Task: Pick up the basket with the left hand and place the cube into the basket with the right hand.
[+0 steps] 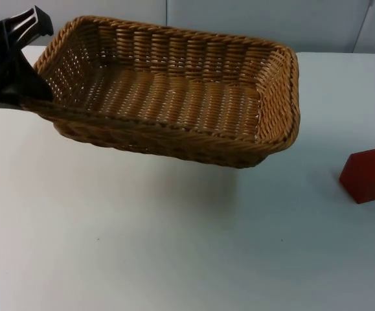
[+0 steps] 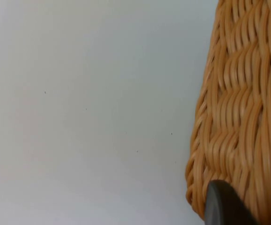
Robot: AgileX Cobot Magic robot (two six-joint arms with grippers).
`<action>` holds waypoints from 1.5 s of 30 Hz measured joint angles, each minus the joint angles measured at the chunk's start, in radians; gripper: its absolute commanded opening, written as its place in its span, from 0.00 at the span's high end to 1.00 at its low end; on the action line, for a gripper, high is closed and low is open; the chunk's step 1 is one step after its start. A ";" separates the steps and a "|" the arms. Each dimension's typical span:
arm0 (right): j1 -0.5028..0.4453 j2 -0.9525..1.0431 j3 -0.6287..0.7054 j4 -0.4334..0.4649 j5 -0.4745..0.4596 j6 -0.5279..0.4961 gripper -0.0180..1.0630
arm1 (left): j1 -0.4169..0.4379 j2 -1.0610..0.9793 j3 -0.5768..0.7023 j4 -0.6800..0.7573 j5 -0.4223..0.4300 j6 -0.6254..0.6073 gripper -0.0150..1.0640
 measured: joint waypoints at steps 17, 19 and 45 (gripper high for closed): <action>0.000 0.835 -0.265 -0.002 0.010 -0.096 0.94 | 0.000 -0.002 0.000 0.000 -0.002 0.000 0.99; 0.000 0.942 -0.336 -0.002 0.026 -0.097 0.88 | 0.000 -0.002 0.000 0.000 -0.004 0.000 0.99; 0.000 1.746 -0.666 -0.014 -0.109 -0.050 0.38 | 0.000 -0.002 0.000 0.000 -0.007 0.000 0.99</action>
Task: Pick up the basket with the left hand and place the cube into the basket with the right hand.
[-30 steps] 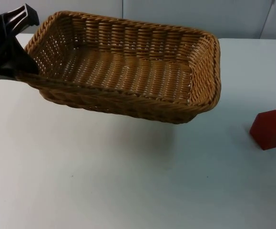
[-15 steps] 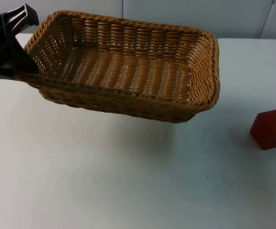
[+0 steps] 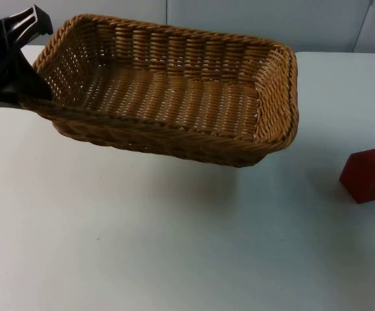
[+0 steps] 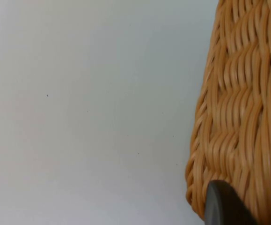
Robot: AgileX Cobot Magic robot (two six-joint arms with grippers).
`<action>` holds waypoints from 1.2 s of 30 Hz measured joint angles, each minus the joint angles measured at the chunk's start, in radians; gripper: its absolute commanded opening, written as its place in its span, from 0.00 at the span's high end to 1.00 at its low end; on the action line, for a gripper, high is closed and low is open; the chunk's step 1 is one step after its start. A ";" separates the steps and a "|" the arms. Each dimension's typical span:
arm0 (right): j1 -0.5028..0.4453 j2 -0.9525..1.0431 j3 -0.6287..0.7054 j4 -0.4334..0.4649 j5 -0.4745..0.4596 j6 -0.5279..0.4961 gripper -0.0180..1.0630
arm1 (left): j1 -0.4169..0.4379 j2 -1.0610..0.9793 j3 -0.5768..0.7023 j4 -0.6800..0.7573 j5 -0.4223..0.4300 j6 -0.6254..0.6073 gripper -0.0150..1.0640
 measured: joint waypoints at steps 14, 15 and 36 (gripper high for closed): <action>0.000 0.100 0.000 0.000 -0.043 0.015 0.23 | 0.000 0.000 0.000 0.000 -0.002 0.000 0.99; 0.000 0.100 0.000 0.002 -0.051 0.015 0.23 | 0.000 0.000 0.000 0.000 -0.002 0.000 0.99; 0.000 0.208 -0.047 0.023 -0.164 -0.013 0.23 | 0.000 0.000 0.000 0.000 -0.002 0.000 0.99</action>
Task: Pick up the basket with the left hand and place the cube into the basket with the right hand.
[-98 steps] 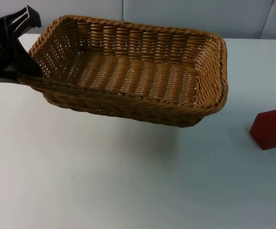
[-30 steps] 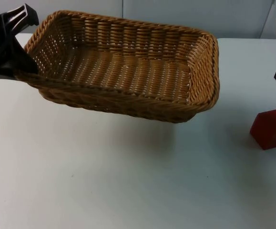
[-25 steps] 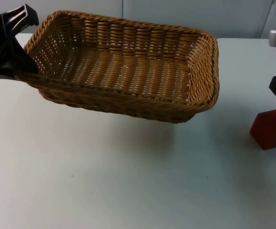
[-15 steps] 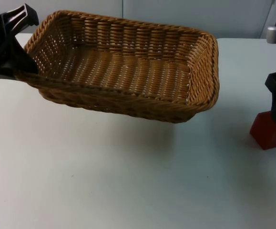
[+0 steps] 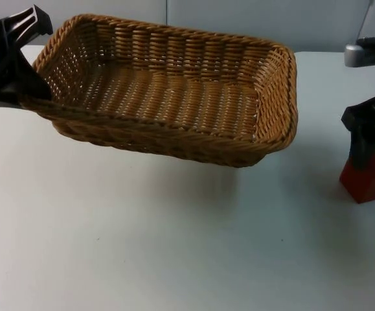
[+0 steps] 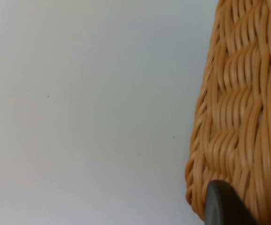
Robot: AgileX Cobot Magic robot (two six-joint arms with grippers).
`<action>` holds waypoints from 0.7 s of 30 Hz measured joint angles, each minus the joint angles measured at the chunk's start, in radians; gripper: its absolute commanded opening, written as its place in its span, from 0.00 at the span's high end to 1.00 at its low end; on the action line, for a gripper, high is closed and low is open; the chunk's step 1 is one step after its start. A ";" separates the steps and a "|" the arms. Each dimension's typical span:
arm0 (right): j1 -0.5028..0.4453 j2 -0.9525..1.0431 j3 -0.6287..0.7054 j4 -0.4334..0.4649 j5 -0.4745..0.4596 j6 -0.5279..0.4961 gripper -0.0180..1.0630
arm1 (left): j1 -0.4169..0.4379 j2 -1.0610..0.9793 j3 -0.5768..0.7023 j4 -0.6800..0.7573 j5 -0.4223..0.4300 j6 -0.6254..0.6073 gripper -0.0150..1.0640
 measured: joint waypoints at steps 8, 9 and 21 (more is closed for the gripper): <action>0.000 0.038 -0.002 0.029 -0.052 -0.019 0.24 | 0.000 0.000 0.000 0.000 0.000 0.000 0.99; 0.000 0.046 -0.002 0.029 -0.061 -0.020 0.24 | 0.000 0.000 0.000 0.000 0.000 0.000 0.99; 0.000 0.095 -0.004 0.033 -0.070 -0.017 0.60 | 0.000 0.000 0.000 0.000 -0.002 0.000 0.99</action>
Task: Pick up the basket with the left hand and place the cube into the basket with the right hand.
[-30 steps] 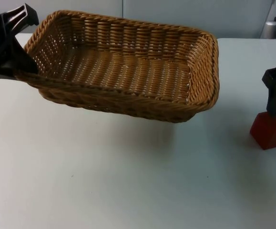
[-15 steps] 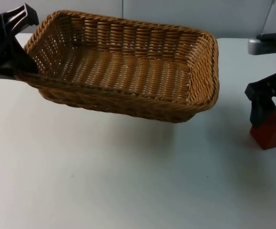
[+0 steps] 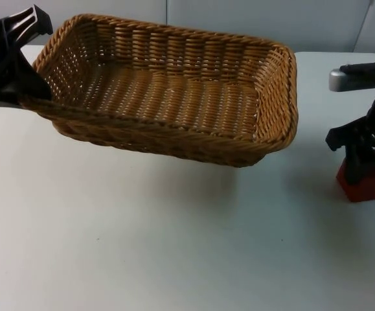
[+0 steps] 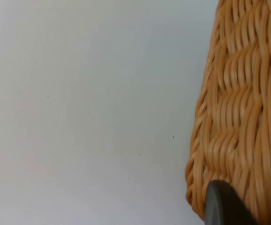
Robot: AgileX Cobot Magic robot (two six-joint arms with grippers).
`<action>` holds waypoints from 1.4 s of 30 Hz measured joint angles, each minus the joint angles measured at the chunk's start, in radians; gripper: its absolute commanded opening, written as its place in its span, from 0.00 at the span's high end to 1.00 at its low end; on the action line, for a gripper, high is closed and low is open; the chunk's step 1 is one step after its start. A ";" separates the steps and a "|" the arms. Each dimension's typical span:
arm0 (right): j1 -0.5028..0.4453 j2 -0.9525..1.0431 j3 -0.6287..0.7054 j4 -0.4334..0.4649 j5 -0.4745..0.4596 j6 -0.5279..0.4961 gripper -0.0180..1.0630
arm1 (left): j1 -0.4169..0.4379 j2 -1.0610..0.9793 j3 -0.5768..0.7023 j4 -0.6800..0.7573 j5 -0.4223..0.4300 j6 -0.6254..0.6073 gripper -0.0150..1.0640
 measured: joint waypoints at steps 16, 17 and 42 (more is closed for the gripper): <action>0.000 -0.008 -0.357 0.000 0.251 0.002 0.63 | 0.000 0.000 0.000 0.000 0.000 0.000 0.99; 0.000 -0.012 -0.416 0.000 0.279 0.002 0.63 | 0.000 0.000 0.000 0.000 0.000 0.000 0.99; 0.289 -0.033 -0.822 0.400 0.472 -0.090 0.63 | 0.000 0.000 0.000 0.000 -0.004 0.000 0.99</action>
